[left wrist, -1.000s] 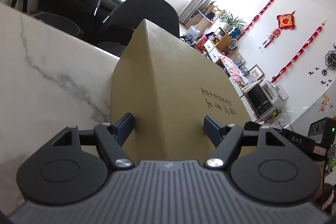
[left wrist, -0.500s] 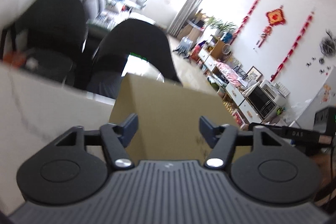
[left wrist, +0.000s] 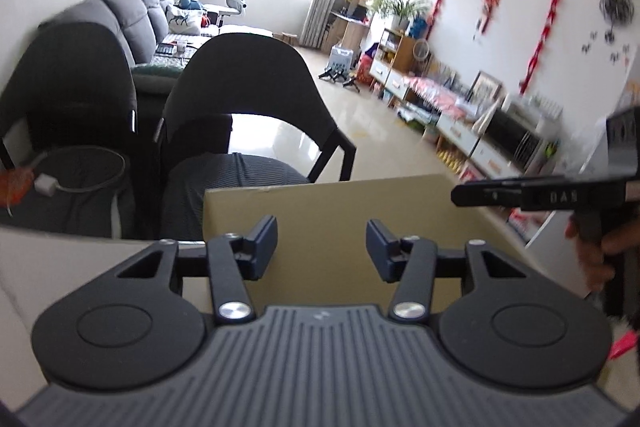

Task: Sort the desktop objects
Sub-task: 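Open both tools to release the lid rim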

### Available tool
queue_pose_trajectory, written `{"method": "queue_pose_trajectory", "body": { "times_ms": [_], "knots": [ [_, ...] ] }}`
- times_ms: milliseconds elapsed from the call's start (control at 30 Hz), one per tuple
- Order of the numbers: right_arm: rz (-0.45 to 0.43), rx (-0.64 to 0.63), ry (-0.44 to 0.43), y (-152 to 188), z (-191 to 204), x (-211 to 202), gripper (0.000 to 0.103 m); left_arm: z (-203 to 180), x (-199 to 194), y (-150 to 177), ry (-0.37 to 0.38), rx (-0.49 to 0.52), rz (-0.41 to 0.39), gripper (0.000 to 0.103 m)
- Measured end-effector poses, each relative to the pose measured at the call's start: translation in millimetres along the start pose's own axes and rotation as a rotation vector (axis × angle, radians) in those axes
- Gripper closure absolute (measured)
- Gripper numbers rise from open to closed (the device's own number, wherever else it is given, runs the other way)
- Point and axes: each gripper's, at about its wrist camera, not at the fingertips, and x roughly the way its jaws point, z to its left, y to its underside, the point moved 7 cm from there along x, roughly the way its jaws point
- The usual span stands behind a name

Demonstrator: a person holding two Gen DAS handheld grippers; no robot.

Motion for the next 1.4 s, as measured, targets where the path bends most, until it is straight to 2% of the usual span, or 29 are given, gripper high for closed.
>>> {"method": "queue_pose_trajectory", "body": {
  "times_ms": [267, 500, 567, 633, 733, 833, 1133, 1400],
  "knots": [
    [0.002, -0.031, 0.014, 5.2, -0.5, 13.1, 0.059, 5.4, -6.2, 5.8, 0.030, 0.000, -0.032, 0.056],
    [-0.005, -0.063, 0.051, 6.7, 3.4, 14.1, 0.062, 0.7, -7.8, -0.3, 0.007, 0.009, -0.025, 0.055],
    [-0.010, -0.057, 0.066, 8.2, 5.6, 13.1, 0.061, 0.8, -11.3, -2.5, -0.015, -0.008, -0.006, 0.050],
    [-0.014, -0.040, 0.058, 12.7, 10.2, 4.9, 0.060, -3.8, -18.4, 0.6, -0.044, -0.004, 0.019, 0.042],
    [-0.027, -0.084, 0.058, 21.8, 24.0, -13.3, 0.059, -13.2, -30.3, 8.3, -0.068, 0.022, 0.039, 0.042],
    [-0.034, -0.122, 0.071, 32.0, 34.9, -31.0, 0.059, -21.5, -40.3, 15.6, -0.057, 0.020, 0.048, 0.041],
    [-0.011, -0.125, 0.089, 68.4, 54.1, -69.0, 0.059, -40.9, -61.1, 38.3, -0.066, 0.026, 0.083, 0.039],
    [-0.009, -0.123, 0.104, 91.0, 62.4, -98.5, 0.059, -58.9, -79.5, 54.0, -0.059, 0.046, 0.083, 0.039]
  ]
}}
